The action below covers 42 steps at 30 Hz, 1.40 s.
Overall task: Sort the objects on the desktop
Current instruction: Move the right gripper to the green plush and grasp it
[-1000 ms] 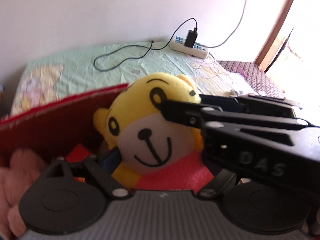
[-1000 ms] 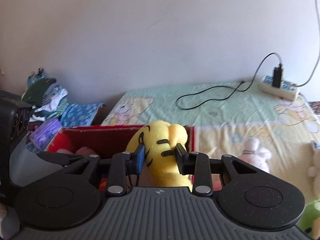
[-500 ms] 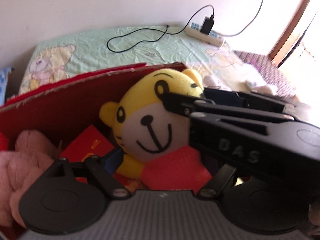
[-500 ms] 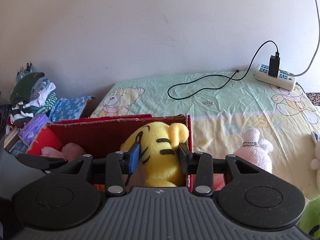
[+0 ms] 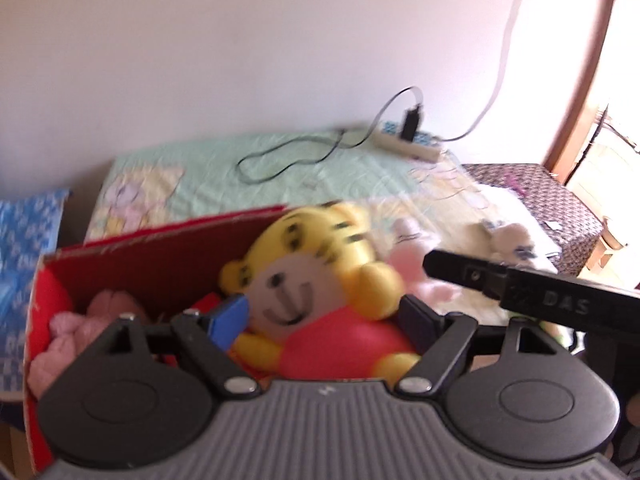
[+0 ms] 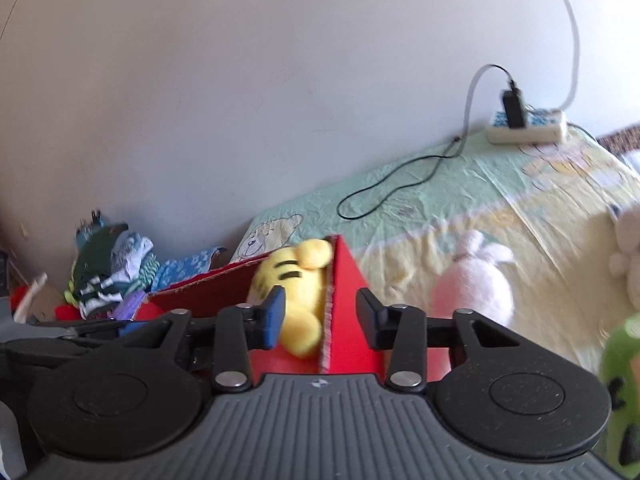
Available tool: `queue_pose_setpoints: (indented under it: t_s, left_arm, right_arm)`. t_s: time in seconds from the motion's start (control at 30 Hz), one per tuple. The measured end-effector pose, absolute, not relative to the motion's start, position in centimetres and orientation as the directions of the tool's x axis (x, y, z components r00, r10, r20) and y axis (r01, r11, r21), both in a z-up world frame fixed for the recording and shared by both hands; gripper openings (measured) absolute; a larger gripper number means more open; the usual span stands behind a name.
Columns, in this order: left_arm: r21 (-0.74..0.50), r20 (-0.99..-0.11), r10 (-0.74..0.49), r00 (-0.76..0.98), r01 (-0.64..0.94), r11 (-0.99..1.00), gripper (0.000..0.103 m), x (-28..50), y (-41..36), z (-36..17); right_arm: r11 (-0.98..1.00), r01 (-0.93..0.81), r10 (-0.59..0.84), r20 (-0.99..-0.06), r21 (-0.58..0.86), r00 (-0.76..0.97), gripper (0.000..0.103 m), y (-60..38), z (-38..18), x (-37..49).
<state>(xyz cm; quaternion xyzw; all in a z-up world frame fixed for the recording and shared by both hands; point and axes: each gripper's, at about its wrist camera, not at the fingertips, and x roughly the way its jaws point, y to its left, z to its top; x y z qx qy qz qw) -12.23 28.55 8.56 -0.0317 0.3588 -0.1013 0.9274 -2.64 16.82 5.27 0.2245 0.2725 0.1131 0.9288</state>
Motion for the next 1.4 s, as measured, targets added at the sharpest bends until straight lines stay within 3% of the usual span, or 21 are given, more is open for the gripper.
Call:
queue_pose_setpoints:
  t_s: [0.13,0.43,0.6,0.73,0.9,1.0,1.1,1.4]
  left_arm:
    - [-0.100,-0.635,-0.233,0.737,0.221,0.970,0.082,-12.9,24.2,9.5]
    - [-0.177,-0.658,-0.385,0.647,0.365,0.914,0.088,-12.8,12.7,6.8]
    - [-0.298,-0.724,-0.446,0.527,0.344,0.890,0.088,-11.2,9.0,2.0]
    - [-0.416,-0.703,-0.501,0.504,0.280,0.865,0.089,-10.7,7.0,-0.3]
    - [-0.397,-0.732,-0.454,0.508,0.224,0.890,0.089,-9.8,4.9,-1.9]
    - [-0.352,-0.768,-0.408,0.494,0.206,0.913,0.074,-8.9,4.3,-2.5]
    - [-0.393,-0.767,-0.436,0.471,0.192,0.899,0.072,-8.6,4.7,-2.9]
    - [-0.421,-0.774,-0.428,0.466,0.125,0.898,0.077,-8.2,6.4,-3.3]
  right_arm:
    - [0.812,-0.058,0.343,-0.394,0.581,0.853,0.039,12.1,5.2,-4.6]
    - [0.766,0.135,0.230,-0.464,0.629,0.855,0.039,1.6,2.2,-8.3]
    - [0.755,0.182,0.248,-0.531,0.630,0.810,0.040,-2.9,0.1,-9.5]
    - [0.753,0.188,0.285,-0.571,0.630,0.770,0.044,-5.1,-1.5,-10.1]
    - [0.760,0.163,0.356,-0.612,0.629,0.706,0.049,-6.4,-3.2,-9.8]
    - [0.749,0.139,0.407,-0.614,0.648,0.676,0.051,-6.8,-4.1,-9.3]
    - [0.737,0.123,0.453,-0.620,0.665,0.641,0.053,-6.8,-5.0,-8.2]
    - [0.650,0.103,0.592,-0.586,0.753,0.553,0.069,-5.7,-7.4,-5.2]
